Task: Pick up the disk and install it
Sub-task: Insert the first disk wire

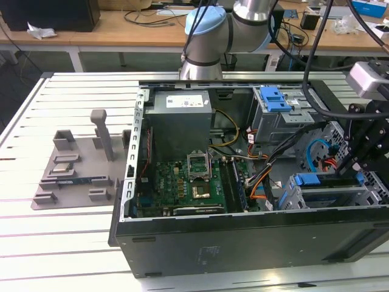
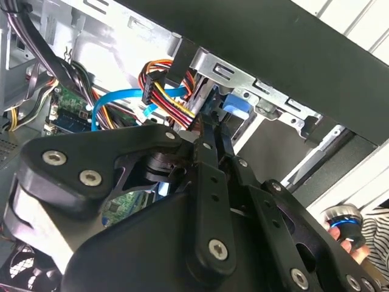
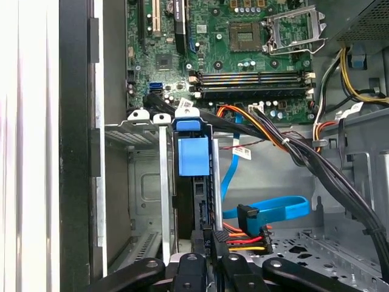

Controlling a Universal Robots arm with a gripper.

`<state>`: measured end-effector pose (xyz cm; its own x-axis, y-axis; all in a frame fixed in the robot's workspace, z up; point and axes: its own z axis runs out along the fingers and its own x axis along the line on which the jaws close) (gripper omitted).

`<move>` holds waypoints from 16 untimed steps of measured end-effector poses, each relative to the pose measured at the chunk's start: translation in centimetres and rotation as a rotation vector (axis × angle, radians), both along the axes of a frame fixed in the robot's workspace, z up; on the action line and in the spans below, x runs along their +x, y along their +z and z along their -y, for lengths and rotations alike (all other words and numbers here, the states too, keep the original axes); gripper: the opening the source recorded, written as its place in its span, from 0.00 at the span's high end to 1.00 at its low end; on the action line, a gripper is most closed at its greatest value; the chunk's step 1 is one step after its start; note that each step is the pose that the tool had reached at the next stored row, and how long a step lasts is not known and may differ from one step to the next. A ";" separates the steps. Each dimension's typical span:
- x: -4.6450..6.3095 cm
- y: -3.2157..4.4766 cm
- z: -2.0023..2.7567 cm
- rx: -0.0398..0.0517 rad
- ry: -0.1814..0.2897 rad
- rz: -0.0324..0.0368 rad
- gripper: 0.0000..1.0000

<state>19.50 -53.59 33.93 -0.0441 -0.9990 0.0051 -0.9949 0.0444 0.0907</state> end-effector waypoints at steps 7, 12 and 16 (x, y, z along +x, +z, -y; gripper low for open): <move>0.0 -0.44 0.00 0.0008 0.000 -0.0004 0.83; 0.0 0.46 0.00 -0.0003 0.000 -0.0003 0.76; 0.0 2.98 -0.12 -0.0002 0.000 -0.0003 0.89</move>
<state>19.50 -53.47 36.92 -0.0442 -0.9990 0.0053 -0.9949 0.0444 0.0910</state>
